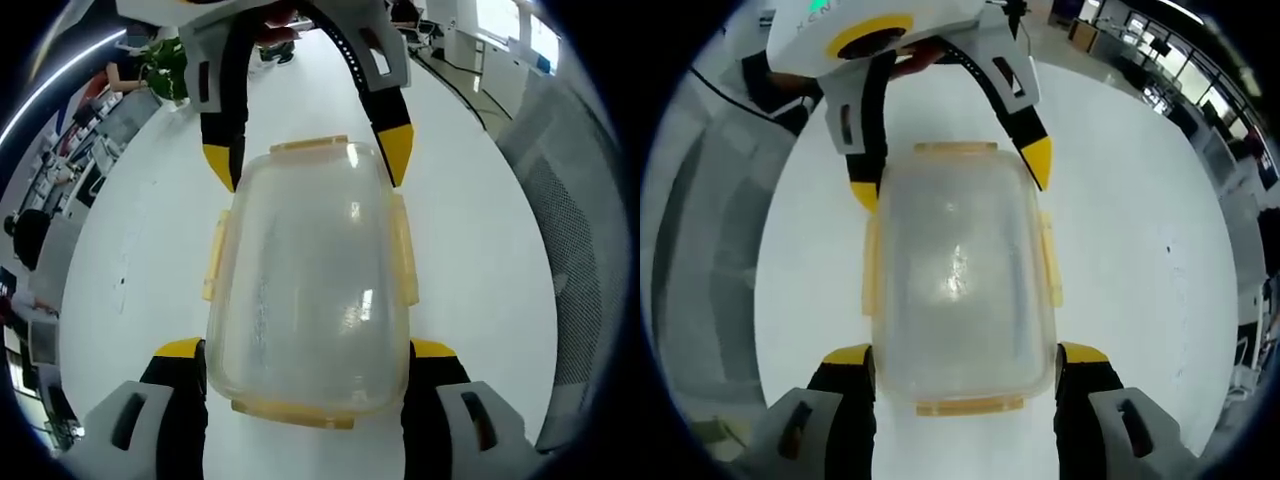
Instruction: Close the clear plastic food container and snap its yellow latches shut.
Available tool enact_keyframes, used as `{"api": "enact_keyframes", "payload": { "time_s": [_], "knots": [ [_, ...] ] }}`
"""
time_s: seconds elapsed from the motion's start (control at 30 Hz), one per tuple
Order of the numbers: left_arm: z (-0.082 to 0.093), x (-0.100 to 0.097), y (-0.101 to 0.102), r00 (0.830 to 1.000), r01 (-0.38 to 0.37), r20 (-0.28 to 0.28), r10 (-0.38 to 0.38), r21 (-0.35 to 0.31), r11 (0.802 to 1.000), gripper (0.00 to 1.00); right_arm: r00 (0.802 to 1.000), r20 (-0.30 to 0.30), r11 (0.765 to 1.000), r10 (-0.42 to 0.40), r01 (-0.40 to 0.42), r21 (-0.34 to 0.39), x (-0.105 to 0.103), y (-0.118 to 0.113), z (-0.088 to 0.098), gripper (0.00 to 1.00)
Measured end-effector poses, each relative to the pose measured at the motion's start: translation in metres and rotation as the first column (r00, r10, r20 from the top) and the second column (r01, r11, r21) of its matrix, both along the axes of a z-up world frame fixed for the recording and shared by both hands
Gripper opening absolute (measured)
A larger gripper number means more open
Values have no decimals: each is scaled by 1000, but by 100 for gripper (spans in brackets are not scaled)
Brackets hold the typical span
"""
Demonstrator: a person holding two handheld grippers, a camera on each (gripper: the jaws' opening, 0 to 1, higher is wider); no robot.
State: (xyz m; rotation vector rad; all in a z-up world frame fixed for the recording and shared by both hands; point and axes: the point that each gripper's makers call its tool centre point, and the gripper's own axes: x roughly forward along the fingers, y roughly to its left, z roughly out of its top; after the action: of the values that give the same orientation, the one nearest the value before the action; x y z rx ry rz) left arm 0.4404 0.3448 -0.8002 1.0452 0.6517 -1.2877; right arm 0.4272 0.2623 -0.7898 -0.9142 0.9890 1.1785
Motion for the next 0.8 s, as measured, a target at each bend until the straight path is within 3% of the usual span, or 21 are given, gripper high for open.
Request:
{"api": "enact_keyframes", "payload": {
  "time_s": [0.33,0.53,0.8],
  "knots": [
    [10,1,5,999,-15,41,16,-19,1000,82,998,46,997,-49,47,57,0,0,12,77],
    [20,2,8,995,-99,19,101,-85,991,83,991,71,986,-115,105,129,-2,5,22,79],
    [26,-7,12,988,-151,6,153,-128,980,85,976,91,962,-198,176,207,-6,6,31,79]
  ]
}}
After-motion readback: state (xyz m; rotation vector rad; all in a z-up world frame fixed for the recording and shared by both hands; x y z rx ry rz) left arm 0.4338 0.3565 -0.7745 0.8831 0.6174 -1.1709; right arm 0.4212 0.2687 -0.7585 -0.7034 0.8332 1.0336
